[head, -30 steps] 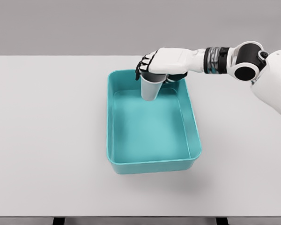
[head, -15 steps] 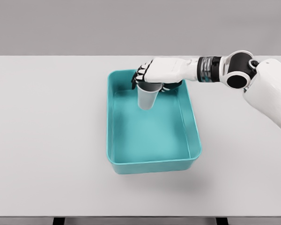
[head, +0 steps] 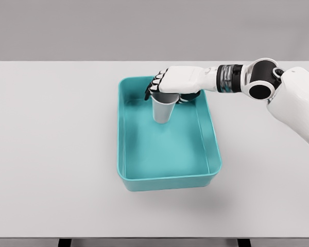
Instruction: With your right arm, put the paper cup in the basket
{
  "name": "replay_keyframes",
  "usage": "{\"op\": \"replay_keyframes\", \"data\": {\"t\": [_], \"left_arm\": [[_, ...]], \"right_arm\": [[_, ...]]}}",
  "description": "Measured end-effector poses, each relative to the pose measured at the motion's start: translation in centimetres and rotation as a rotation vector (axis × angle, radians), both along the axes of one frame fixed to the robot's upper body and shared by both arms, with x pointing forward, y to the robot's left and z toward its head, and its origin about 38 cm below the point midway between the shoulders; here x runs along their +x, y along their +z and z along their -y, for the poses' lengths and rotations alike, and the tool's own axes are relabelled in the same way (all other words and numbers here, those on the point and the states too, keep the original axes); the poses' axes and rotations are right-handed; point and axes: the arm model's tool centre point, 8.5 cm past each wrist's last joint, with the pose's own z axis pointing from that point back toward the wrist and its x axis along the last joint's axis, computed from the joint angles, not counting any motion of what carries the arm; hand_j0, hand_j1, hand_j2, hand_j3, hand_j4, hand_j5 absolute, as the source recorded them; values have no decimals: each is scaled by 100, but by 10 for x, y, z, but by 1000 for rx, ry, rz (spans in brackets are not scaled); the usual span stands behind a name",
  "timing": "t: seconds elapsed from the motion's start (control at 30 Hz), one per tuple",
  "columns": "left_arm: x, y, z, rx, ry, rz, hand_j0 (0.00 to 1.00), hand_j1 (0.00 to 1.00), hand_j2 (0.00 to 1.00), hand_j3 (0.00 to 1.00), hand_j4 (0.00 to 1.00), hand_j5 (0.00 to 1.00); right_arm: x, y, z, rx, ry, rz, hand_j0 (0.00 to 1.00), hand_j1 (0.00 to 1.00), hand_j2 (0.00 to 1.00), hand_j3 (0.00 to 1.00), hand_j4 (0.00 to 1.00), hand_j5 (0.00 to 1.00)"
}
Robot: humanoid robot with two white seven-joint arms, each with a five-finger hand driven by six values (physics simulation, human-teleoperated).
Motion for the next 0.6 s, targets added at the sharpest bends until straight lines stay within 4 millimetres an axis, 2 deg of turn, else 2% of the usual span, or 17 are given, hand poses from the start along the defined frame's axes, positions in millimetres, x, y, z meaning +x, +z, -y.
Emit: {"op": "replay_keyframes", "data": {"t": [0.13,0.6], "left_arm": [[0,0,0,0,0,0,100,100,100,100,100,100],[0,0,0,0,0,0,100,100,100,100,100,100]], "right_arm": [[0,0,0,0,-1,0,100,100,100,100,100,100],[3,7,6,-4,-11,16,100,100,100,100,100,100]]}}
